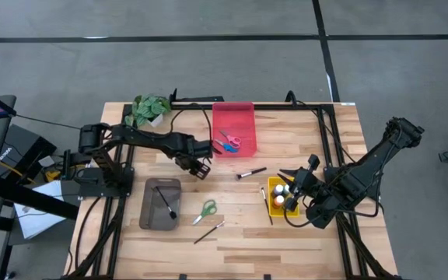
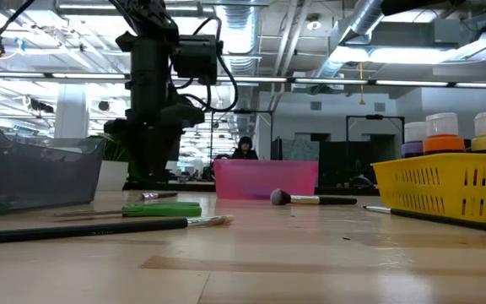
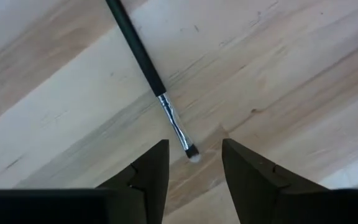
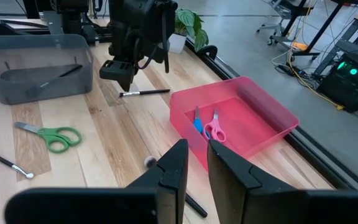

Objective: Pick & Place Paint Supplies
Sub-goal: Put the black makeup brush into the black bin

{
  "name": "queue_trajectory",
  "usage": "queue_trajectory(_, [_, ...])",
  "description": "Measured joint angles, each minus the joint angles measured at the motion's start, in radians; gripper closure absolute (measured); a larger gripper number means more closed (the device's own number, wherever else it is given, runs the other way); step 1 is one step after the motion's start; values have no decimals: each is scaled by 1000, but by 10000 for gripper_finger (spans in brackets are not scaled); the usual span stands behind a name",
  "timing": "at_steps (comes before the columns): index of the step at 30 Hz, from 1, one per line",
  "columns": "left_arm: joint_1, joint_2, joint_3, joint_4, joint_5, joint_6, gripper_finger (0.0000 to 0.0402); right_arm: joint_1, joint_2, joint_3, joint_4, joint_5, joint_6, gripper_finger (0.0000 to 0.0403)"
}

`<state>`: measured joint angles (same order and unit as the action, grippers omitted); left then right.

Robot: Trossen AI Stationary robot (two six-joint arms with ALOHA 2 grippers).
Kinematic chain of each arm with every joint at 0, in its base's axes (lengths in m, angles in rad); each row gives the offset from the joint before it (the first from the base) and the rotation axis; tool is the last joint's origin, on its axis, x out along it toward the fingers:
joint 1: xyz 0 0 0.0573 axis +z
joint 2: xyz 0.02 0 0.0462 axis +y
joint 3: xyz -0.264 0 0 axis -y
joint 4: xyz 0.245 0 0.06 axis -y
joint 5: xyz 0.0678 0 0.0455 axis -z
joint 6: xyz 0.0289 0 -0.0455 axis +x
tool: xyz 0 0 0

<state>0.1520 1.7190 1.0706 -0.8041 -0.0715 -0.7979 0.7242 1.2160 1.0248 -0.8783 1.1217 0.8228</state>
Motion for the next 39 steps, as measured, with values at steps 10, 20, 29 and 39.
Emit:
queue_trajectory(10, [0,104,-1,1,60,-1,263,0,0,0,-1,-6,0,346])
queue_trajectory(20, [-1,108,-1,10,72,0,264,0,0,0,-12,-6,-2,346])
queue_trajectory(29, [-7,108,-1,14,72,-1,273,1,0,0,-12,-23,-2,346])
queue_trajectory(39, [-7,107,-1,29,75,-6,337,1,0,0,-12,-24,-2,346])
